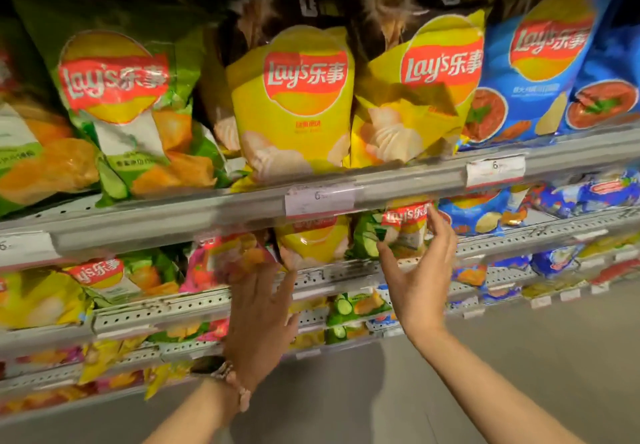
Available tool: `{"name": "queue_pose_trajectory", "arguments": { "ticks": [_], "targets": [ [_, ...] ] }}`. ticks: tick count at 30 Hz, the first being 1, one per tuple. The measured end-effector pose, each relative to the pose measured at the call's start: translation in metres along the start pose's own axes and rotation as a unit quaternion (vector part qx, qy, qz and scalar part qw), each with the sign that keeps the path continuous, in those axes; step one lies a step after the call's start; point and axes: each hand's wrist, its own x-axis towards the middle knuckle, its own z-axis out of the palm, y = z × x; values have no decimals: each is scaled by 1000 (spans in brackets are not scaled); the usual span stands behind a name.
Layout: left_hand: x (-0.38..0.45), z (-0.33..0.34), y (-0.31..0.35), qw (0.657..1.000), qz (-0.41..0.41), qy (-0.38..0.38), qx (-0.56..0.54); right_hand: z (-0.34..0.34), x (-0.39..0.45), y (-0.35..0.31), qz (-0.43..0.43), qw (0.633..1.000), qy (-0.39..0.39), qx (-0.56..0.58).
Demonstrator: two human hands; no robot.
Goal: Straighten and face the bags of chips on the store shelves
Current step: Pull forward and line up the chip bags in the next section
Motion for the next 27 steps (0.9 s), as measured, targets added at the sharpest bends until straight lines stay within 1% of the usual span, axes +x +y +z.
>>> {"name": "queue_pose_trajectory", "arguments": {
  "ticks": [4,7,9,13,18,22,27],
  "targets": [
    [10,47,-4,993,-25,-117,12,17,3,36,28,999,-26,-12],
    [19,70,-4,985,-44,-166,32,28,13,55,41,999,-26,-17],
    [18,83,-5,982,-46,-177,51,33,18,64,55,998,-24,-14],
    [10,101,-9,985,-37,-151,79,39,27,77,65,997,-30,3],
    [9,107,-9,987,-34,-112,110,38,33,83,57,996,-59,28],
    [7,112,-14,988,-22,-78,131,36,34,85,59,994,-89,26],
    [5,115,-12,987,-27,-41,151,34,36,95,64,992,-85,62]
  ]
}}
